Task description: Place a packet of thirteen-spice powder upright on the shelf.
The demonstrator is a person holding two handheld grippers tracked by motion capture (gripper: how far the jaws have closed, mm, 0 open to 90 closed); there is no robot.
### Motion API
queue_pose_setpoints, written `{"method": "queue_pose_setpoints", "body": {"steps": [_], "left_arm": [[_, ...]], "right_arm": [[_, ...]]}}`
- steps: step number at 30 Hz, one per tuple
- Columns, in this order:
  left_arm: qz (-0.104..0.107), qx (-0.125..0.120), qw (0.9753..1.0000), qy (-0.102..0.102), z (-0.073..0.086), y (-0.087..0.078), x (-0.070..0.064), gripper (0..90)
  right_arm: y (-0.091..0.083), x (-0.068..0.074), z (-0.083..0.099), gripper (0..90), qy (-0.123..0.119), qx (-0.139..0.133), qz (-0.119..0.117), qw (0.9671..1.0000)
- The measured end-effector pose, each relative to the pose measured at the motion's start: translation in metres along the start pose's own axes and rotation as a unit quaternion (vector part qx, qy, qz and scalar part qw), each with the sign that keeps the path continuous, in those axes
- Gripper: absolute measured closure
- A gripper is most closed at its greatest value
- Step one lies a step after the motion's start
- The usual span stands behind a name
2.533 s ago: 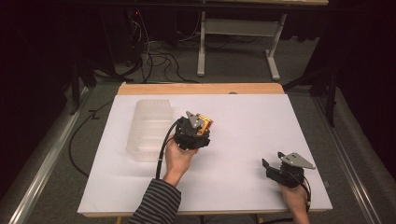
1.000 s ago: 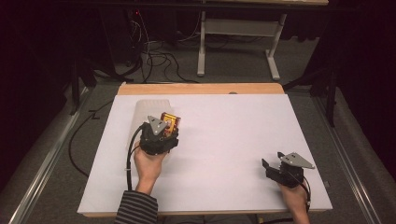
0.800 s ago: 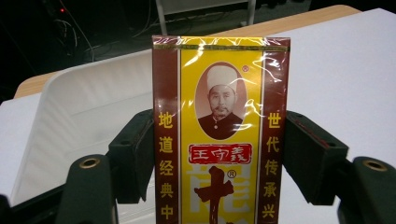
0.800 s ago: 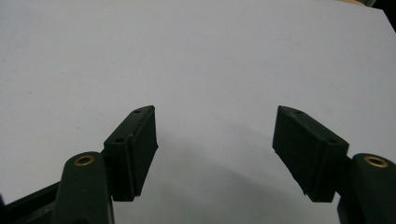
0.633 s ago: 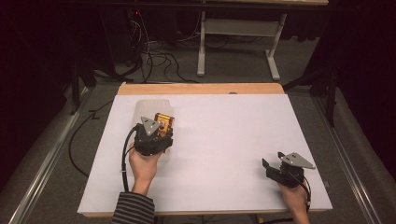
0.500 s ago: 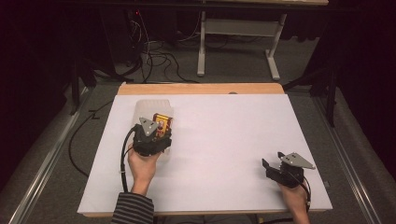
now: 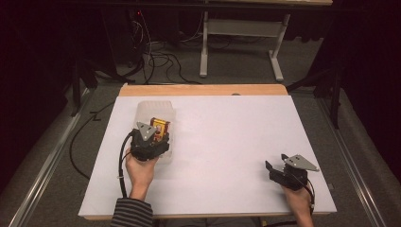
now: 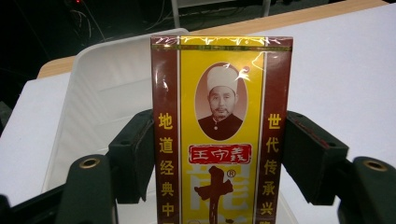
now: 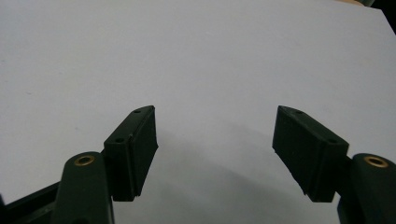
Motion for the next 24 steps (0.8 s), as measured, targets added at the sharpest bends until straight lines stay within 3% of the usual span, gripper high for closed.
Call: {"method": "queue_pose_setpoints", "body": {"steps": [24], "left_arm": [[-0.009,0.009,0.9997,-0.023,0.024,-0.004,0.018,32.5]], "right_arm": [[0.001,0.001,0.0,31.1,-0.002,0.005,0.002,1.0]]}}
Point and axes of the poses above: each handheld gripper's, and its own axes: y roughly forward along the jaws, z roughly out of its underside, x roughly to its left, the point moved 4 cm from there along y, roughly forward along the jaws, and after that the axes turned 7 degrees about x, right-handed, at the moved point
